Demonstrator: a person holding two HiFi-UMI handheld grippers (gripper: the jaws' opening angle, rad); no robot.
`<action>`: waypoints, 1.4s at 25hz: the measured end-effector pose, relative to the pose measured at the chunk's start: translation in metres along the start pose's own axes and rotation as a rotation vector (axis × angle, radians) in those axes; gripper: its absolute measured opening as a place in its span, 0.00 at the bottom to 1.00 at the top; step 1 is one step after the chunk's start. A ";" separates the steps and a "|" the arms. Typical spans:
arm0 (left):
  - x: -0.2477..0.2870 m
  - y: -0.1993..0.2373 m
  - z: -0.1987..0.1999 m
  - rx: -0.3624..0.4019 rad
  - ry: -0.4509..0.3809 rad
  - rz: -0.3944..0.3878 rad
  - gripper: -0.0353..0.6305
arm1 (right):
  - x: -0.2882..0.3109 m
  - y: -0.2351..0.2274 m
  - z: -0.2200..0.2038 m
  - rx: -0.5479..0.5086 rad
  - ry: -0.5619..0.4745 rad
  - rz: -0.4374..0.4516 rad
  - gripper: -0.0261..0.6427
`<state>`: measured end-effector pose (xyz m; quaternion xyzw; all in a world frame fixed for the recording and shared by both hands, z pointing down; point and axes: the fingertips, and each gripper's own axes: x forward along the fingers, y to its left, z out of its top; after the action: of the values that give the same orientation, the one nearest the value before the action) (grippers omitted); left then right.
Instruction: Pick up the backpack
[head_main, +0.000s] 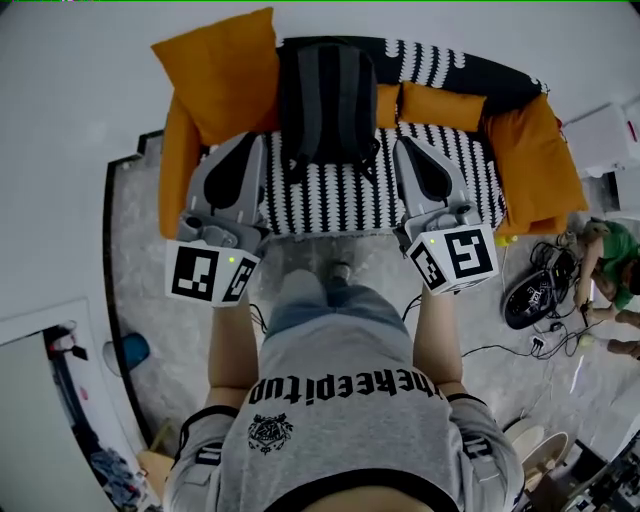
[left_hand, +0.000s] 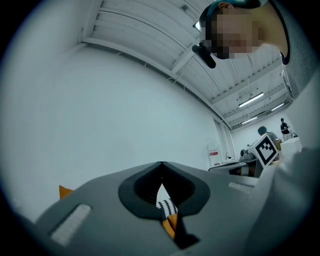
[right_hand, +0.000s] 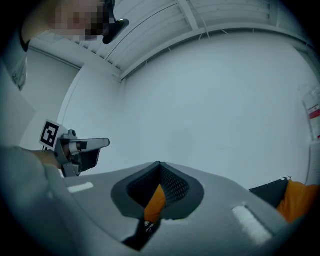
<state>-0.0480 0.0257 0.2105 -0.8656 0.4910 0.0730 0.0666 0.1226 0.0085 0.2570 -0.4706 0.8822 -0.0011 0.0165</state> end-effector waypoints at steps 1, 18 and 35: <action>0.003 0.000 -0.002 0.002 0.008 0.002 0.08 | 0.002 -0.003 -0.001 0.003 0.003 0.004 0.04; 0.070 0.050 -0.030 -0.012 0.048 -0.040 0.08 | 0.073 -0.048 -0.017 0.037 0.038 -0.050 0.04; 0.151 0.137 -0.062 -0.024 0.082 -0.149 0.08 | 0.178 -0.077 -0.030 0.041 0.058 -0.152 0.04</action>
<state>-0.0853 -0.1818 0.2362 -0.9027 0.4265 0.0381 0.0415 0.0861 -0.1824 0.2833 -0.5357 0.8437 -0.0339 0.0002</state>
